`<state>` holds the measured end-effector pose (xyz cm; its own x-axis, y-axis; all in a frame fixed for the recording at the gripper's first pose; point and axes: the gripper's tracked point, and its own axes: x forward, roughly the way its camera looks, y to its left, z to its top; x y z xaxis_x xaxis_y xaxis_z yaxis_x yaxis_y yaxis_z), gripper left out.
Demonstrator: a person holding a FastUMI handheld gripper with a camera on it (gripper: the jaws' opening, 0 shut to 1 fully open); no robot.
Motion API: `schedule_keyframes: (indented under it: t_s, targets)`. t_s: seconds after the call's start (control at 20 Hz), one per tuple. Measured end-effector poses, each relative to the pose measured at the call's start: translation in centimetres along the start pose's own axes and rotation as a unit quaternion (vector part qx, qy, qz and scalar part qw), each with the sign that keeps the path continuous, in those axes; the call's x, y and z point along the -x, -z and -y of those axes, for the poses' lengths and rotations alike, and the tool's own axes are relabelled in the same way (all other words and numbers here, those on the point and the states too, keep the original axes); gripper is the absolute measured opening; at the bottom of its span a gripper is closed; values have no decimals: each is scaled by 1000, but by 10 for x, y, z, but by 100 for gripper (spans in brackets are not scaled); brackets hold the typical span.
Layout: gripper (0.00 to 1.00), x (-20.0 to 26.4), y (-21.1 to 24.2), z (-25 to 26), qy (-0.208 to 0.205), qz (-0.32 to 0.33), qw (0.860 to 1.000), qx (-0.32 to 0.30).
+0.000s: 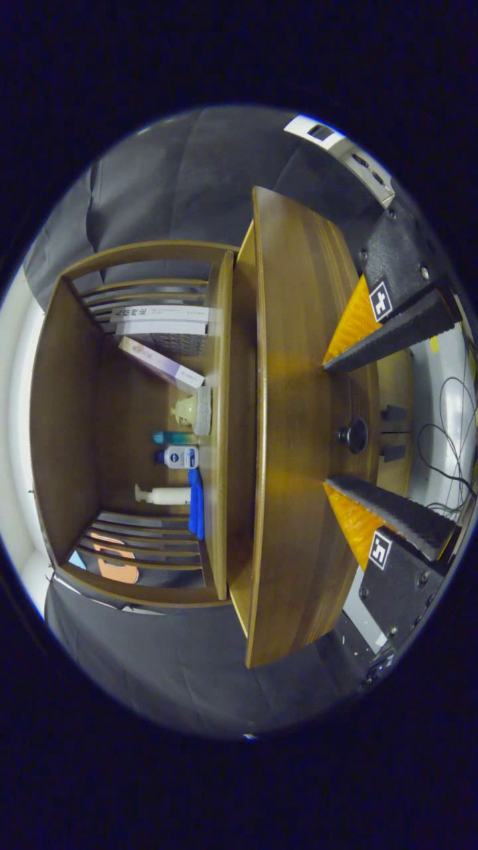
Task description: Pull open the drawer, take out the items inside it, and place them on the countertop above the cabinet.
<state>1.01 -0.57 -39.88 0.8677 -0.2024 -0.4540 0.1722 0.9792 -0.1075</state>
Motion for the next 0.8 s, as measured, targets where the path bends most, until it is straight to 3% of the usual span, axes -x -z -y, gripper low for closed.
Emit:
schedule_keyframes:
  t_s: [0.8]
  targets:
    - [99,-69,-28,1,-3,-18,1000,13]
